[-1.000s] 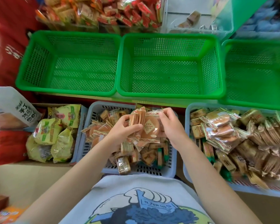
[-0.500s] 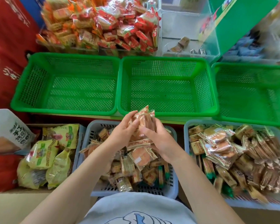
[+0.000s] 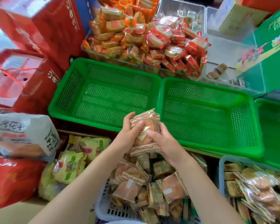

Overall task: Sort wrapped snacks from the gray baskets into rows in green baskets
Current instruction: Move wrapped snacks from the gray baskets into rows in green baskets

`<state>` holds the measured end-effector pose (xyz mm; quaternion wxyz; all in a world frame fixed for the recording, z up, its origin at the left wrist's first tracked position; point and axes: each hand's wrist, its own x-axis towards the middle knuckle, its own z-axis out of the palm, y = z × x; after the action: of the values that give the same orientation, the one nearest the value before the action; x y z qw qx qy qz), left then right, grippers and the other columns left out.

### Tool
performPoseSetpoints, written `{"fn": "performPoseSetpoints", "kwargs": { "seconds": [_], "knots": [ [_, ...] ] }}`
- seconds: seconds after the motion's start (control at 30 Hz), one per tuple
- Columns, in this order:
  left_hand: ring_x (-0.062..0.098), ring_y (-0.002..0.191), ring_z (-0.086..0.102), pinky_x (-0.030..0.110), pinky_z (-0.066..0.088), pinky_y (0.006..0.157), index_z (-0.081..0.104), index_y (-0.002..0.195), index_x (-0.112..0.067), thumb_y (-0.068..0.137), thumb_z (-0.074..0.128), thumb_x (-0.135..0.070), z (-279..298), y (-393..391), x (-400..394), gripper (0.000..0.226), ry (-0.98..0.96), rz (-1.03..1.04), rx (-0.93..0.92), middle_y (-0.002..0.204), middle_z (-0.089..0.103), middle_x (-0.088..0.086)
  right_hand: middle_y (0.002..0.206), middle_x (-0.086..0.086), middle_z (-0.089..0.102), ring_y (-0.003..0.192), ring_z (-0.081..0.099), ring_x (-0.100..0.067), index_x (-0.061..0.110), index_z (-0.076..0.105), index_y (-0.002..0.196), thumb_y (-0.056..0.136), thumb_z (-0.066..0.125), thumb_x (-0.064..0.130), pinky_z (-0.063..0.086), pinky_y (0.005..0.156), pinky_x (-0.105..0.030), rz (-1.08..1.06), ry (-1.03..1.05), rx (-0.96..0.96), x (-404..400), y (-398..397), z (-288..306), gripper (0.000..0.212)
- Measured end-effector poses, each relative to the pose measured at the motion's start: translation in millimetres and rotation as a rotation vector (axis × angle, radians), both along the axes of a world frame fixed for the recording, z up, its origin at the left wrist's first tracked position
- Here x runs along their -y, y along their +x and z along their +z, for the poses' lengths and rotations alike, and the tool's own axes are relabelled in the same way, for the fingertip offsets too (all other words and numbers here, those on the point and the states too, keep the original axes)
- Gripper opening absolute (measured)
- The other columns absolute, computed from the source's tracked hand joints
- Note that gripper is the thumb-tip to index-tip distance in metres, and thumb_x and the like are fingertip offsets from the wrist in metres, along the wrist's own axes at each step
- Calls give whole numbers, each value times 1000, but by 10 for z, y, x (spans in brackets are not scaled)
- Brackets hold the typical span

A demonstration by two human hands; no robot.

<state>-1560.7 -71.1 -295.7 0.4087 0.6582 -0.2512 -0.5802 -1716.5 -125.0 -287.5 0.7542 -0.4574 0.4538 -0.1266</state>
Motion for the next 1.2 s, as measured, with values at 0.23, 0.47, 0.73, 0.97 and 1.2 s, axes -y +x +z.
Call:
{"fn": "performPoseSetpoints", "kwargs": {
  "seconds": [0.23, 0.47, 0.73, 0.97, 1.2],
  "knots": [
    [32, 142, 39, 46, 29, 118, 35, 152, -7, 100, 49, -38, -484, 1538, 0, 62, -82, 137, 937, 150, 45, 14, 120, 1, 68, 107, 67, -15, 21, 54, 129, 94, 68, 24, 51, 95, -32, -52, -180, -218, 643, 1125, -195, 38],
    [40, 149, 24, 56, 24, 117, 29, 154, -4, 92, 60, -45, -981, 2568, 115, 81, 247, 34, 1270, 162, 24, 22, 112, -1, 71, 99, 71, -24, 23, 60, 116, 62, 76, 55, 59, 88, -51, 3, -152, -386, 1160, 2634, -786, 65],
    [30, 152, 20, 48, 21, 120, 21, 157, -4, 90, 23, -61, -1056, 2625, 127, 88, 222, 67, 1262, 165, 19, 15, 123, -12, 61, 105, 66, -30, 4, 40, 123, 83, 74, 47, 63, 75, -47, -13, -265, -431, 1295, 3887, -1192, 68],
    [28, 153, 16, 46, 18, 122, 17, 158, -5, 95, 24, -62, -1101, 2630, 112, 86, 208, 70, 1262, 166, 15, 14, 118, -8, 57, 106, 64, -27, 8, 44, 114, 87, 74, 45, 61, 60, -29, 108, -253, -483, 1370, 3990, -1291, 54],
    [28, 154, 11, 45, 13, 123, 15, 158, -5, 94, 20, -65, -1098, 2624, 103, 88, 210, 62, 1261, 167, 10, 14, 122, -9, 62, 104, 67, -26, 11, 48, 121, 87, 73, 47, 61, 82, -32, 99, -106, -367, 1371, 3866, -1229, 55]
  ]
}}
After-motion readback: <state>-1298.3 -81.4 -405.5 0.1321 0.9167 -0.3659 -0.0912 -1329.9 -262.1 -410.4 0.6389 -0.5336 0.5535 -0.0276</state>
